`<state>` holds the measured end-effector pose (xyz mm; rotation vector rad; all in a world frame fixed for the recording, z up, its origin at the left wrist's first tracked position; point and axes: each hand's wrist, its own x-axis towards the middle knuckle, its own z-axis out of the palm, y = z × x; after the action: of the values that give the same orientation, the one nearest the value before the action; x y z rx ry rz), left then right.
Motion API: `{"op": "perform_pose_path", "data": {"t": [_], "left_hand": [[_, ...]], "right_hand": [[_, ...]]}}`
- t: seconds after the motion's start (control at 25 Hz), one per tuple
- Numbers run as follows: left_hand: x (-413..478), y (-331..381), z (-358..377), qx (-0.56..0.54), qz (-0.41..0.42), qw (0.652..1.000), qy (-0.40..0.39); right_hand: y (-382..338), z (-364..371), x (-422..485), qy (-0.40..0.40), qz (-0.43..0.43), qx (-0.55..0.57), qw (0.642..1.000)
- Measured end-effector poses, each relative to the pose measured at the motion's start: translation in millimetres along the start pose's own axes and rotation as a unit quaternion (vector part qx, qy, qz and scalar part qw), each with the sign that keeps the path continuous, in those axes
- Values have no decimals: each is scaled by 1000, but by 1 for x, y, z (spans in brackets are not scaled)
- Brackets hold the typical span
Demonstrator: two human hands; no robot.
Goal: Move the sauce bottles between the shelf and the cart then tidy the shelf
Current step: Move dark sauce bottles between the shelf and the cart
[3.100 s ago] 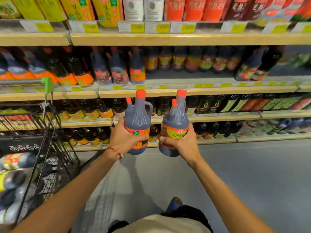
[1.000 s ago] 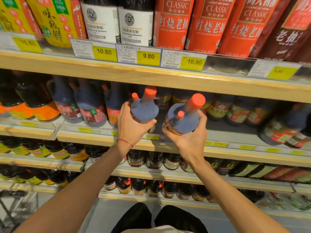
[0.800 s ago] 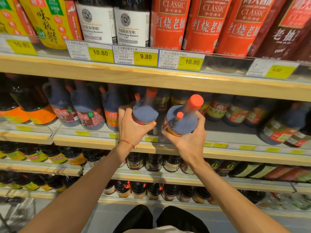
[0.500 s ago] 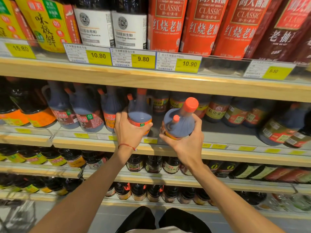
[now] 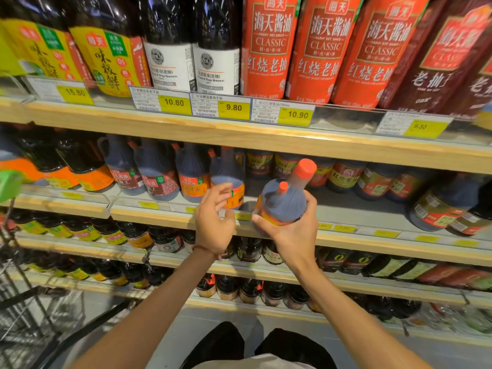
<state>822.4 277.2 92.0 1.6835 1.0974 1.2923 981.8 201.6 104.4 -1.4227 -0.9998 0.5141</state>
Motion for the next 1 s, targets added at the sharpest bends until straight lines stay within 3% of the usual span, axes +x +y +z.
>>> {"op": "perform_pose_path", "data": {"t": [0.08, 0.16, 0.28, 0.4, 0.52, 0.76, 0.88, 1.0], "left_hand": [[-16, 24, -5, -47, -15, 976, -214], [-24, 32, -2, -6, 2, 955, -296], [-24, 33, 10, 67, -12, 965, -255], [-24, 24, 11, 74, -50, 962, -259], [-29, 22, 9, 82, -19, 964, -251], [-14, 30, 14, 163, 142, 954, -208], [-4, 21, 25, 269, 161, 940, -135], [8, 12, 39, 285, 158, 938, -116]], "right_hand": [[-4, -3, -6, -4, 23, 38, 999], [-5, -9, -11, -30, 48, 78, 995], [-1, -22, -21, -96, 79, 80, 989], [2, -45, -25, -172, 86, 43, 980], [-1, -63, -13, -223, 65, -7, 973], [1, -54, 6, -155, -17, -50, 987], [11, -44, 19, -113, -51, -50, 991], [24, -31, 34, -80, -77, -51, 993]]}}
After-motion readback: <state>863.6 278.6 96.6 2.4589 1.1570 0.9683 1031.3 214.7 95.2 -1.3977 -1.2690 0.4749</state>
